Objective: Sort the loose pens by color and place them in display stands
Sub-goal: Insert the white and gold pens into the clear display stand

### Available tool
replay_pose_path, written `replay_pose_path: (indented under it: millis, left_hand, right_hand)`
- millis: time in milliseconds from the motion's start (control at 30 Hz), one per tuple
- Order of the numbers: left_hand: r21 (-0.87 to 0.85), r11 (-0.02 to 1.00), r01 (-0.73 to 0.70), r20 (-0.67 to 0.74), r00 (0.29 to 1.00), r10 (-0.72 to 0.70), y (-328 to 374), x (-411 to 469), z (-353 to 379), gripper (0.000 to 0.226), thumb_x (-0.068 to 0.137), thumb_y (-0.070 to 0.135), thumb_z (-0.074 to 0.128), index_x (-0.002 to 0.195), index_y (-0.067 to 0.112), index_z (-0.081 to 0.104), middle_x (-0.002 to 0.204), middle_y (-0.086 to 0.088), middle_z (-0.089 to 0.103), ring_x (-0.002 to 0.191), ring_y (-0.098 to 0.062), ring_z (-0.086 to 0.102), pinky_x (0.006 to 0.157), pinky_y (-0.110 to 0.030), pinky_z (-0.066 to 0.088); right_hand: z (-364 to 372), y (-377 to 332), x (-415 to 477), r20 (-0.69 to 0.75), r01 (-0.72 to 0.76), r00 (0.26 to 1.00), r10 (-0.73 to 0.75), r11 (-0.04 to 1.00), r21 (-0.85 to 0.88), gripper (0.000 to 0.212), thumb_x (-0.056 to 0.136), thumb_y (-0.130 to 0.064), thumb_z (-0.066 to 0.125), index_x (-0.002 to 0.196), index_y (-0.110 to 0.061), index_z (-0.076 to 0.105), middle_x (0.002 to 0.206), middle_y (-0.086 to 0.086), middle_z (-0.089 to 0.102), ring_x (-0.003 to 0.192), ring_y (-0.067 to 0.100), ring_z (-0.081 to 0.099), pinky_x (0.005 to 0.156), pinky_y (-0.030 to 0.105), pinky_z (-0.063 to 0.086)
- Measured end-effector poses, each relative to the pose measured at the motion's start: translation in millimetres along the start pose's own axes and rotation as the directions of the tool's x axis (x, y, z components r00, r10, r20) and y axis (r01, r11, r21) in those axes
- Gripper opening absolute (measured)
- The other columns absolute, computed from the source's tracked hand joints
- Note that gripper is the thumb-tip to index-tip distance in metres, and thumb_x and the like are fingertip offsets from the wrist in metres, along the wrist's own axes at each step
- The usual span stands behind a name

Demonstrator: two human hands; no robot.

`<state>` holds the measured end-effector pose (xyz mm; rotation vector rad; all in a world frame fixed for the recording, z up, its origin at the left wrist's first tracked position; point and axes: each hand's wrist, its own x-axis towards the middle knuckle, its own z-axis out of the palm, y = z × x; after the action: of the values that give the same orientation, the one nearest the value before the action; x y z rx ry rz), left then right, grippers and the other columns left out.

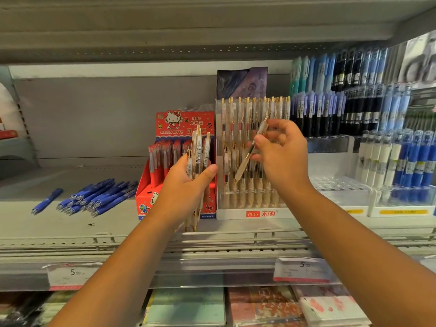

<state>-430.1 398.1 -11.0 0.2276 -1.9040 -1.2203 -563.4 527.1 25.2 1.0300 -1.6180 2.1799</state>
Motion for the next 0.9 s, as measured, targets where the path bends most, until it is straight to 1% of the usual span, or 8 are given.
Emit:
replay_pose_path:
  millis: [133, 333, 433, 500, 600, 667, 800, 900]
  left_hand:
    - [0.029, 1.000, -0.013, -0.003, 1.000, 0.013, -1, 1, 0, 0.011, 0.091, 0.037, 0.065, 0.099, 0.039, 0.057, 0.068, 0.025, 0.066, 0.071, -0.003, 0.063, 0.072, -0.029, 0.054]
    - [0.042, 0.999, 0.010, 0.011, 1.000, -0.011, 0, -1, -1, 0.039, 0.088, 0.037, 0.068, 0.123, 0.024, 0.056, 0.084, 0.011, 0.064, 0.083, -0.015, 0.064, 0.078, -0.038, 0.057]
    - [0.025, 1.000, 0.009, 0.018, 1.000, -0.010, -1, 0, -1, 0.024, 0.089, 0.031, 0.069, 0.111, 0.030, 0.059, 0.069, 0.011, 0.068, 0.065, -0.008, 0.066, 0.057, -0.026, 0.055]
    - [0.004, 1.000, 0.013, 0.031, 0.999, -0.013, -1, 0, -1, 0.018, 0.090, 0.027, 0.069, 0.102, 0.034, 0.059, 0.066, 0.011, 0.070, 0.056, -0.007, 0.065, 0.051, -0.022, 0.054]
    - [0.002, 1.000, 0.001, 0.038, 0.999, -0.001, 0, 0, 0, 0.019, 0.090, 0.024, 0.069, 0.102, 0.035, 0.059, 0.070, 0.011, 0.071, 0.056, -0.008, 0.066, 0.051, -0.023, 0.054]
    - [-0.004, 1.000, -0.006, 0.034, 0.999, 0.006, 1, 0, 0, 0.020, 0.090, 0.022, 0.069, 0.101, 0.036, 0.059, 0.072, 0.011, 0.072, 0.057, -0.009, 0.068, 0.052, -0.026, 0.056]
    - [0.019, 1.000, -0.013, 0.018, 1.000, 0.012, 0, -1, -1, 0.018, 0.088, 0.027, 0.071, 0.097, 0.039, 0.061, 0.079, 0.013, 0.074, 0.066, -0.010, 0.071, 0.067, -0.041, 0.061]
    - [0.027, 1.000, -0.012, 0.020, 1.000, 0.012, 1, -1, -1, 0.017, 0.088, 0.029, 0.071, 0.097, 0.040, 0.061, 0.081, 0.017, 0.073, 0.072, -0.007, 0.072, 0.074, -0.043, 0.061]
  right_hand:
    - [2, 7, -2, 0.054, 0.044, 0.998, -0.038, 0.992, -0.114, 0.029, 0.093, -0.011, 0.064, 0.112, -0.030, 0.053, 0.098, -0.004, 0.064, 0.087, 0.013, 0.070, 0.064, 0.032, 0.062]
    - [9, 13, -8, 0.211, 0.079, 0.977, -0.032, 0.972, -0.222, 0.027, 0.091, -0.010, 0.067, 0.107, -0.028, 0.054, 0.093, -0.007, 0.060, 0.084, 0.011, 0.065, 0.060, 0.026, 0.060]
    - [9, 15, -12, 0.262, 0.110, 0.965, -0.021, 0.938, -0.328, 0.027, 0.089, -0.010, 0.069, 0.106, -0.026, 0.056, 0.088, -0.005, 0.060, 0.078, 0.014, 0.067, 0.067, 0.036, 0.061]
    - [10, 16, -15, 0.293, 0.113, 0.956, 0.006, 0.915, -0.386, 0.027, 0.088, -0.010, 0.070, 0.104, -0.026, 0.056, 0.083, -0.002, 0.061, 0.073, 0.015, 0.067, 0.069, 0.037, 0.060]
    - [8, 16, -16, 0.291, 0.128, 0.957, 0.006, 0.889, -0.440, 0.026, 0.088, -0.014, 0.071, 0.100, -0.029, 0.053, 0.078, -0.004, 0.062, 0.069, 0.007, 0.063, 0.061, 0.022, 0.051]
    - [8, 15, -16, 0.285, 0.126, 0.958, 0.012, 0.880, -0.458, 0.026, 0.088, -0.016, 0.071, 0.099, -0.030, 0.052, 0.077, -0.005, 0.063, 0.068, 0.004, 0.061, 0.060, 0.018, 0.046]
    - [6, 14, -16, 0.285, 0.097, 0.957, 0.047, 0.877, -0.471, 0.025, 0.089, -0.018, 0.070, 0.101, -0.030, 0.051, 0.075, -0.006, 0.066, 0.066, 0.007, 0.065, 0.066, 0.034, 0.058]
    - [6, 14, -16, 0.290, 0.100, 0.956, 0.051, 0.872, -0.480, 0.026, 0.089, -0.019, 0.070, 0.101, -0.030, 0.050, 0.073, -0.005, 0.067, 0.065, 0.008, 0.066, 0.069, 0.039, 0.059]
